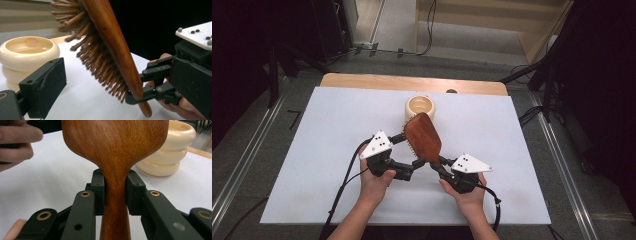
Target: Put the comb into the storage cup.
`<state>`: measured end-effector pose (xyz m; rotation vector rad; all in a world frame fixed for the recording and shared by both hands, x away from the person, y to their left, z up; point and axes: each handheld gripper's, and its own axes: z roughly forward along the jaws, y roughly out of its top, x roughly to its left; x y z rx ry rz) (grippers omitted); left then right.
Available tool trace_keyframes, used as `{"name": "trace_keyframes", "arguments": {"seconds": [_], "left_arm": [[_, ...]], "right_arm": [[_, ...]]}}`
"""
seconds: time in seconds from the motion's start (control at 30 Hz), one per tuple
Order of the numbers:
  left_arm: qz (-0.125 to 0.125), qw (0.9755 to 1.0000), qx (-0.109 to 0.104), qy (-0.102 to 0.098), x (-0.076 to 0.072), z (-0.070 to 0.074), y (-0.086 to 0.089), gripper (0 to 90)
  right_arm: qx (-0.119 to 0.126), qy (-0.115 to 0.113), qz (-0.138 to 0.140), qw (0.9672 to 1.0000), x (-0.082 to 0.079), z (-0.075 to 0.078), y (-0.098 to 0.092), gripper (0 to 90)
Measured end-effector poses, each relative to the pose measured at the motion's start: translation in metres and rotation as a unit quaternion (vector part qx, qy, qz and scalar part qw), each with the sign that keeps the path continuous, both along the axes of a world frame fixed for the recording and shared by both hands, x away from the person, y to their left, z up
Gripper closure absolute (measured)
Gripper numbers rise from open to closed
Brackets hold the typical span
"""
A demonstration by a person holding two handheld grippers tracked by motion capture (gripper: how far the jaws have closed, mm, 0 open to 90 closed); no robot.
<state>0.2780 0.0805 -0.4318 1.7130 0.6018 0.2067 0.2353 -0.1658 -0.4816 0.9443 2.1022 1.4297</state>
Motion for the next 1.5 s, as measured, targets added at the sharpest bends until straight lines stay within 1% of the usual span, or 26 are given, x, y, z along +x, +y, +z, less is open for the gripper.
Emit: {"name": "trace_keyframes", "arguments": {"seconds": [0.03, 0.07, 0.1, 0.13, 0.17, 0.23, 0.37, 0.47, 0.5, 0.6, 0.7, 0.8, 0.9, 1.0, 1.1, 1.2, 1.27, 1.33, 1.43, 1.5], "left_arm": [[0.003, 1.0, 0.004, -0.001, 0.0, 0.001, -0.001, 3.5], [0.007, 1.0, 0.004, -0.003, 0.0, 0.001, -0.003, 7.0], [0.007, 1.0, 0.004, -0.004, 0.0, 0.002, -0.004, 9.0], [0.01, 0.9999, 0.004, -0.005, 0.0, 0.003, -0.004, 13.4], [0.013, 0.9999, 0.003, -0.006, 0.0, 0.004, -0.006, 15.3], [0.014, 0.9999, 0.0, -0.003, 0.002, 0.005, -0.006, 15.9], [0.022, 0.9997, 0.005, -0.002, 0.003, 0.007, -0.009, 18.1], [0.03, 0.9995, 0.008, -0.001, 0.004, 0.007, -0.012, 19.7], [0.037, 0.9993, 0.01, 0.001, 0.004, 0.007, -0.013, 20.5], [0.041, 0.9991, 0.009, 0.007, 0.005, 0.007, -0.016, 21.9], [0.048, 0.9987, 0.004, 0.016, 0.006, 0.007, -0.017, 25.5], [0.056, 0.9983, 0.003, 0.017, 0.007, 0.006, -0.017, 32.3], [0.052, 0.9982, -0.003, 0.03, 0.008, 0.006, -0.017, 35.2], [0.051, 0.9979, -0.009, 0.038, 0.007, 0.008, -0.019, 38.3], [0.045, 0.9978, -0.014, 0.048, 0.007, 0.008, -0.02, 41.8], [0.032, 0.998, -0.019, 0.051, 0.007, 0.008, -0.021, 46.1], [0.026, 0.9983, -0.018, 0.049, 0.007, 0.008, -0.021, 48.4], [0.013, 0.9984, -0.021, 0.051, 0.008, 0.007, -0.021, 50.2], [0.008, 0.9978, -0.027, 0.06, 0.009, 0.007, -0.02, 52.7], [0.005, 0.9977, -0.027, 0.061, 0.01, 0.008, -0.019, 54.4]], "right_arm": [[0.001, -0.002, 0.001, 1.0, -0.001, 0.0, 0.001, 70.5], [0.002, -0.003, 0.003, 1.0, -0.001, 0.0, 0.002, 70.5], [0.002, -0.004, 0.003, 1.0, -0.002, 0.001, 0.003, 70.5], [0.001, -0.006, 0.005, 1.0, -0.002, 0.001, 0.004, 70.5], [0.003, -0.005, 0.005, 1.0, -0.002, 0.001, 0.005, 70.5], [0.006, -0.006, 0.006, 0.9999, -0.003, 0.001, 0.007, 70.5], [0.01, -0.012, 0.009, 0.9998, -0.005, 0.002, 0.01, 70.6], [0.009, -0.013, 0.01, 0.9998, -0.007, 0.003, 0.012, 70.5], [0.009, -0.015, 0.011, 0.9998, -0.007, 0.003, 0.013, 70.5], [0.005, -0.02, 0.013, 0.9997, -0.008, 0.004, 0.016, 70.5], [0.005, -0.018, 0.015, 0.9997, -0.01, 0.004, 0.019, 70.5], [0.005, -0.02, 0.014, 0.9997, -0.01, 0.003, 0.019, 70.5], [0.003, -0.02, 0.01, 0.9997, -0.009, 0.003, 0.018, 70.5], [0.006, -0.02, 0.005, 0.9998, -0.01, 0.003, 0.019, 70.5], [0.007, -0.026, 0.001, 0.9996, -0.01, 0.003, 0.018, 70.5], [0.01, -0.025, -0.003, 0.9996, -0.01, 0.003, 0.018, 70.4], [0.005, -0.026, -0.008, 0.9996, -0.01, 0.002, 0.019, 70.4], [0.005, -0.024, -0.007, 0.9997, -0.01, 0.001, 0.019, 70.3], [0.005, -0.027, -0.008, 0.9996, -0.009, 0.0, 0.02, 70.1], [0.009, -0.023, -0.007, 0.9997, -0.008, 0.001, 0.021, 69.0]]}}
